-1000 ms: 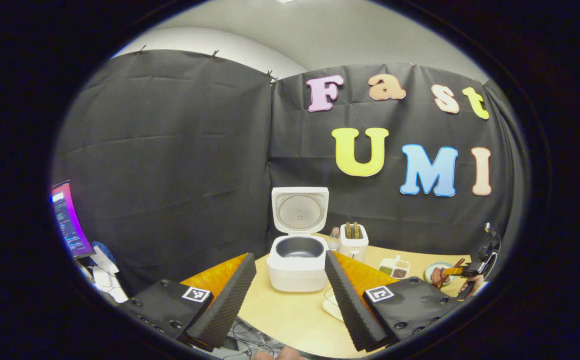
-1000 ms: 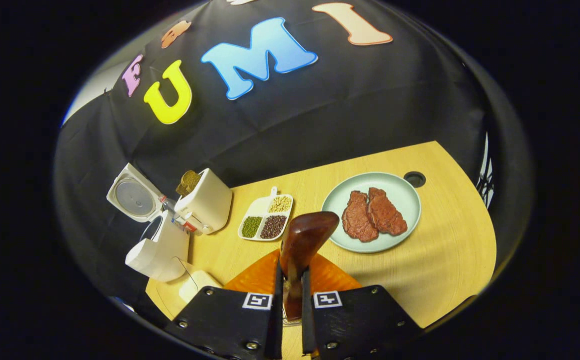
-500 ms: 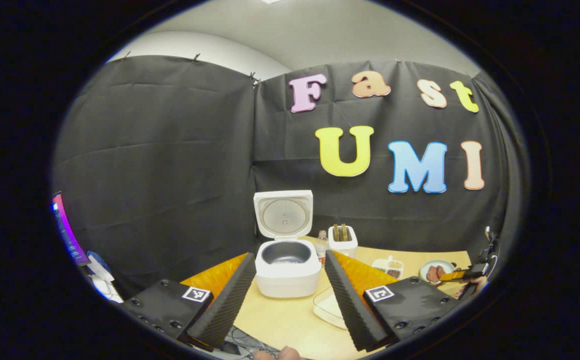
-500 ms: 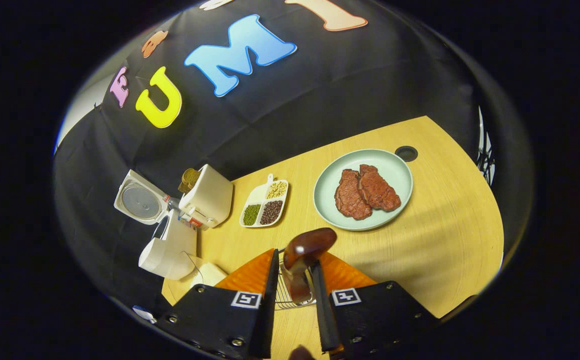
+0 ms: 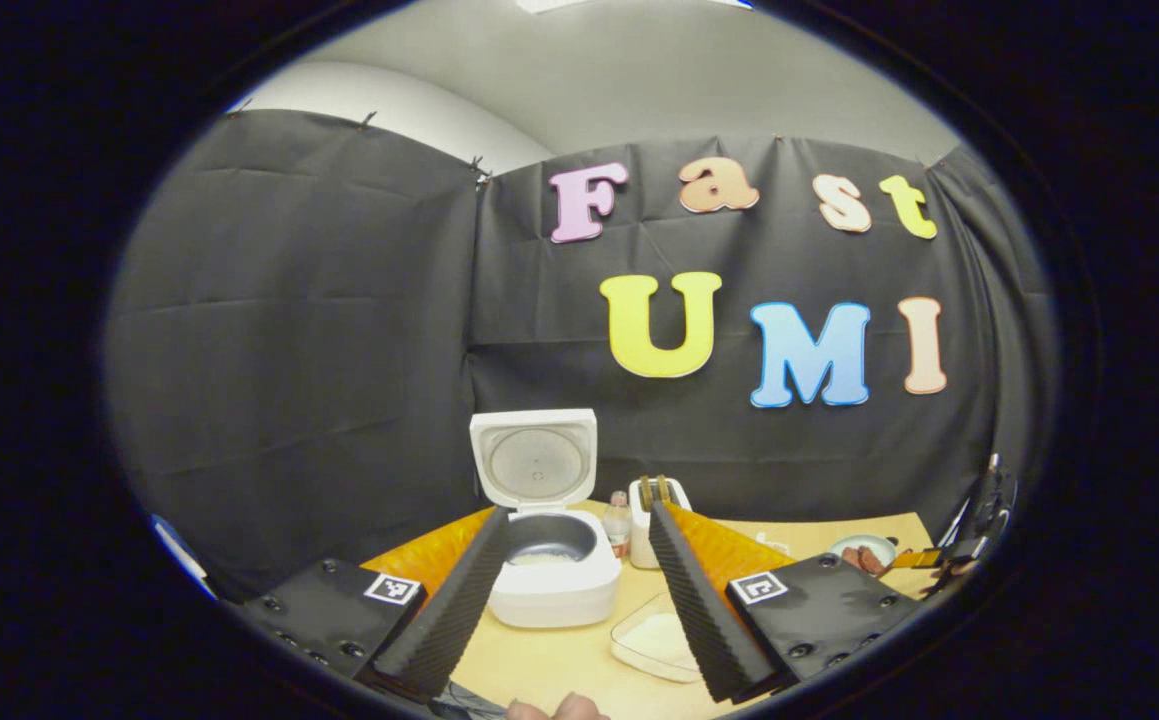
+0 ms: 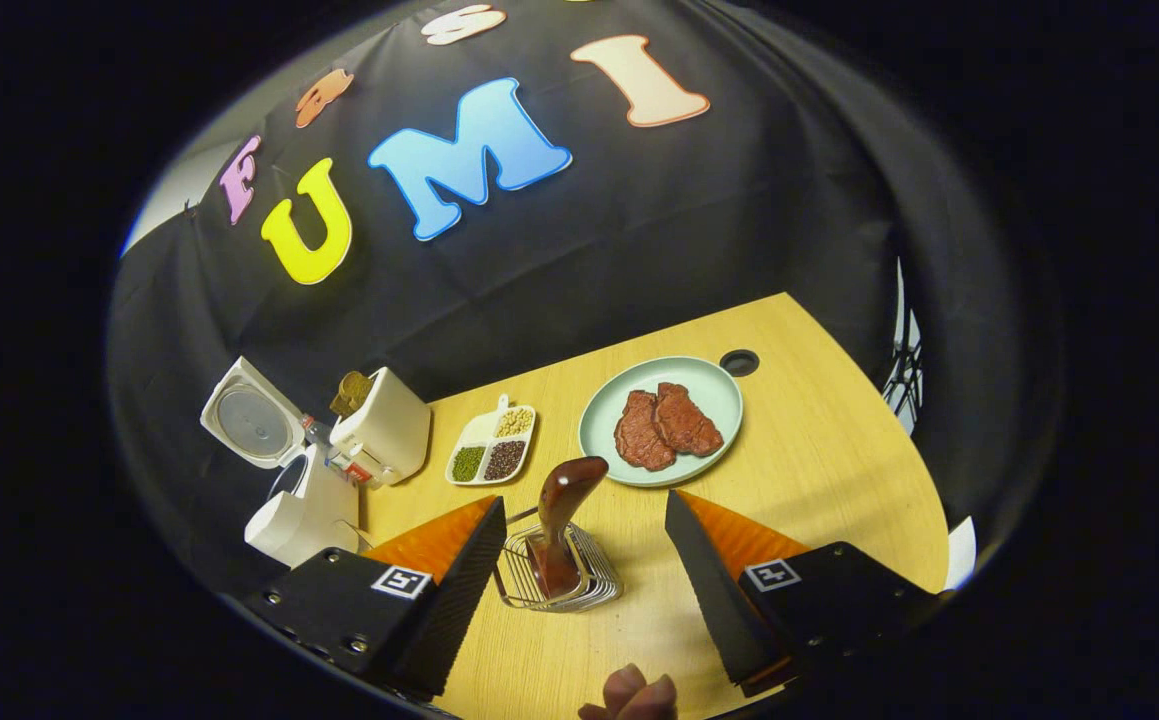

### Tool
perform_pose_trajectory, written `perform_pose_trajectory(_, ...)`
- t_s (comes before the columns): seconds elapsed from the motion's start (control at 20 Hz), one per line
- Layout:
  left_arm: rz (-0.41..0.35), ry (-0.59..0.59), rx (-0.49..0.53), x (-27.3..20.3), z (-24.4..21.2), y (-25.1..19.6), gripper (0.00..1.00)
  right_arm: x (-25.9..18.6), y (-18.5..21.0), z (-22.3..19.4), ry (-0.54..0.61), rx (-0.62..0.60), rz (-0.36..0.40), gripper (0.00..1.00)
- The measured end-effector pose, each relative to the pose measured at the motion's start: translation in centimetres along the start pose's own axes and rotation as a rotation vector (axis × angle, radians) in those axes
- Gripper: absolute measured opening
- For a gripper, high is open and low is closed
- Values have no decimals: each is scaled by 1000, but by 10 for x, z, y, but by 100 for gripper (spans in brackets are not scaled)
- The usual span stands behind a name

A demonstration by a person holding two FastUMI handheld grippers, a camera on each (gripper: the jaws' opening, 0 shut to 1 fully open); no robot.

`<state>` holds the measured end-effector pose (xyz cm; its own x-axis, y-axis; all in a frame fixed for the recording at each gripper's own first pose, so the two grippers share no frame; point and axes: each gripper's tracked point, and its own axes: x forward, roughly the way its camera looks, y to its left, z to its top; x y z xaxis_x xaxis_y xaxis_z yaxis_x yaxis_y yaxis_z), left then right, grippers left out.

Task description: Close the left gripper, press the button to open the rice cooker; take a wooden spoon from the chopstick holder with the right hand, scoop a spoonful of rice and pour it into the rice cooker, then put the wooden spoon back into the chopstick holder.

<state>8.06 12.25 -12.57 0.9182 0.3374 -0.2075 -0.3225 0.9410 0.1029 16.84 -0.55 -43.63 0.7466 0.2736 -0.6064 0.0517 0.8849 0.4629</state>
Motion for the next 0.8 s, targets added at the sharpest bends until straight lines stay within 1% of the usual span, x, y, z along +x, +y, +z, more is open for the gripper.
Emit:
perform_pose_trajectory(0.1, -40, -26, -8, 31, 9, 7, 96, -21, 12, 8, -49, -44, -37, 98)
perform_pose_trajectory(0.15, -61, -44, -12, 48, 13, 13, 94, -33, 19, 12, -75, -68, -65, 98)
perform_pose_trajectory(0.25, -104, -48, -26, 83, 19, 25, 94, -53, 37, 20, -128, -92, -115, 98)
perform_pose_trajectory(0.35, -141, -69, -56, 118, 30, 40, 94, -73, 71, 26, -166, -90, -127, 98)
perform_pose_trajectory(0.45, -160, -71, -83, 156, 33, 57, 93, -90, 100, 28, -191, -99, -141, 98)
perform_pose_trajectory(0.55, -170, -78, -102, 195, 38, 72, 94, -109, 134, 37, -241, -100, -135, 98)
perform_pose_trajectory(0.65, -159, -88, -102, 239, 46, 87, 93, -129, 162, 39, -279, -107, -145, 98)
perform_pose_trajectory(0.8, -138, -84, -118, 311, 50, 100, 93, -149, 191, 30, -282, -138, -161, 98)
